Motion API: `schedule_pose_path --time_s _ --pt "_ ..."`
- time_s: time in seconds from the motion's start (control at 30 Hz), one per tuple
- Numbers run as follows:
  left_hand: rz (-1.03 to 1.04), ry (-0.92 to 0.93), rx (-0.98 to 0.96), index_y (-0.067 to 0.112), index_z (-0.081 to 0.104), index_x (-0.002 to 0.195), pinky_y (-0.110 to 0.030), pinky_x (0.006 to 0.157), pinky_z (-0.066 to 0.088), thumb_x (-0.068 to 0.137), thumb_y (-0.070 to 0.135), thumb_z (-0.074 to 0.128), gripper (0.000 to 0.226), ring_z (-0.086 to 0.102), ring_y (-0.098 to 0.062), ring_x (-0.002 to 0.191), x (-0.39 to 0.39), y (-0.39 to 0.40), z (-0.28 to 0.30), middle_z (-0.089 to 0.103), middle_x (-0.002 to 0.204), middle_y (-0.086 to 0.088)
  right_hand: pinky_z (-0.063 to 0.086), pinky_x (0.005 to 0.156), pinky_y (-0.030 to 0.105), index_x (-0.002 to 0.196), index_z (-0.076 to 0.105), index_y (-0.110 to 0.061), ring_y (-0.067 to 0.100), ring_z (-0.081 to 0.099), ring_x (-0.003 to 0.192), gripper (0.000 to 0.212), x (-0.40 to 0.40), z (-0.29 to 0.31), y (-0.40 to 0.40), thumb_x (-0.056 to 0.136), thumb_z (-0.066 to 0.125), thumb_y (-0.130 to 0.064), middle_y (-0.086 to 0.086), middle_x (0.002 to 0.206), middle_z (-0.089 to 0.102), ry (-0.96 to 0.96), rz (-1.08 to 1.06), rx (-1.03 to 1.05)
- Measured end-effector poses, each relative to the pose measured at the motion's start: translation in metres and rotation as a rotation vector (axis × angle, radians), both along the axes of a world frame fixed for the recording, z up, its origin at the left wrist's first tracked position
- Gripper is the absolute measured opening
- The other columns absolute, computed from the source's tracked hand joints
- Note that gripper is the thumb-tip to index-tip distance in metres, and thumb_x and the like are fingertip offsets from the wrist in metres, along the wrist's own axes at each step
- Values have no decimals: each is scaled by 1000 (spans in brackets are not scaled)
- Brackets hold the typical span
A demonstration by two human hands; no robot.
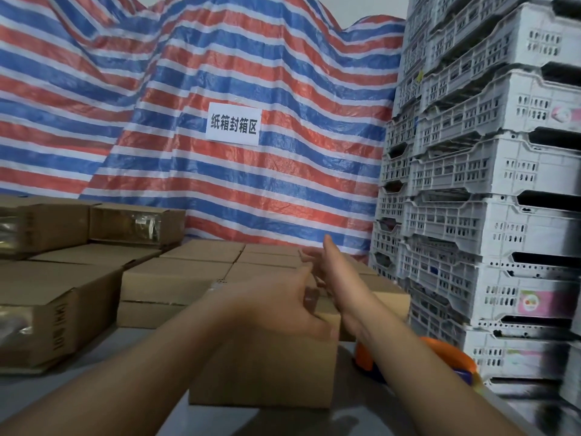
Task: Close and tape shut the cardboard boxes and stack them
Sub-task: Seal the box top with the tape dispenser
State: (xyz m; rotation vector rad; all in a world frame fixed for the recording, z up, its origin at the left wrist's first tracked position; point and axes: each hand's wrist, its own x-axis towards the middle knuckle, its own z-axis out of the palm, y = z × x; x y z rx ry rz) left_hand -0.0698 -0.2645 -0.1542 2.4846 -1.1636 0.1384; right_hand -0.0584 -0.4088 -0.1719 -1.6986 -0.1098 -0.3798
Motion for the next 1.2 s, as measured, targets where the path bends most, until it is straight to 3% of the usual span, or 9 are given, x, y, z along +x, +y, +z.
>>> schedule_pose_path --time_s 0.13,0.2,0.4,0.5,0.6,0.7,0.9,1.07,1.2 --pt "-87 255 -382 54 47 125 -16 75 52 90 27 66 48 55 4 99 4 15 -2 47 113 31 42 109 43 124 68 -32 13 55 127 66 -5 -19 -5 80 43 -74 -6 134 64 -25 33 92" --pt "-44 292 -581 54 52 113 -17 74 54 93 30 63 33 59 4 95 6 20 -4 54 110 26 40 111 50 130 63 -33 20 54 130 69 -7 -25 -6 79 45 -75 -2 138 60 13 79 132" --pt "240 48 -976 35 54 129 -9 66 43 96 43 52 34 54 7 99 11 63 -12 57 108 25 42 74 23 110 55 -53 -11 67 80 47 -24 -31 -10 74 37 -78 -28 89 71 49 41 41" --pt "293 137 -987 46 39 137 -19 81 43 81 68 41 61 46 7 107 2 79 -40 44 118 36 39 96 31 140 39 -53 7 53 121 85 -39 -38 0 61 37 -83 -17 138 52 45 8 21" --pt "352 239 -1007 38 34 147 -28 97 29 80 68 39 74 34 0 121 -1 76 -67 39 147 15 42 96 30 153 24 -51 17 43 132 104 -52 -50 12 56 48 -81 -9 159 30 78 2 41" --pt "377 348 -1070 36 35 148 -29 103 26 89 61 44 65 32 -9 136 -1 76 -74 36 154 9 39 103 36 155 17 -49 27 34 142 101 -58 -56 17 62 47 -75 -1 164 23 70 -33 15" --pt "324 428 -1039 50 38 144 -34 116 27 62 79 48 87 37 -6 135 -14 85 -90 45 146 16 22 122 53 154 13 -53 31 19 151 110 -64 -57 20 52 39 -85 1 164 22 50 -59 -39" --pt "244 463 -1001 56 37 140 -11 84 41 73 68 51 70 51 13 109 -18 90 -95 57 121 33 35 106 28 156 22 -39 8 49 115 103 -78 -62 22 62 56 -66 -14 126 52 101 -10 -146" --pt "261 531 -1038 54 48 132 -27 97 45 68 65 60 66 55 2 114 -20 93 -93 64 119 24 32 118 35 156 15 -39 12 46 130 88 -83 -61 19 82 57 -58 -10 139 49 148 -33 -217"
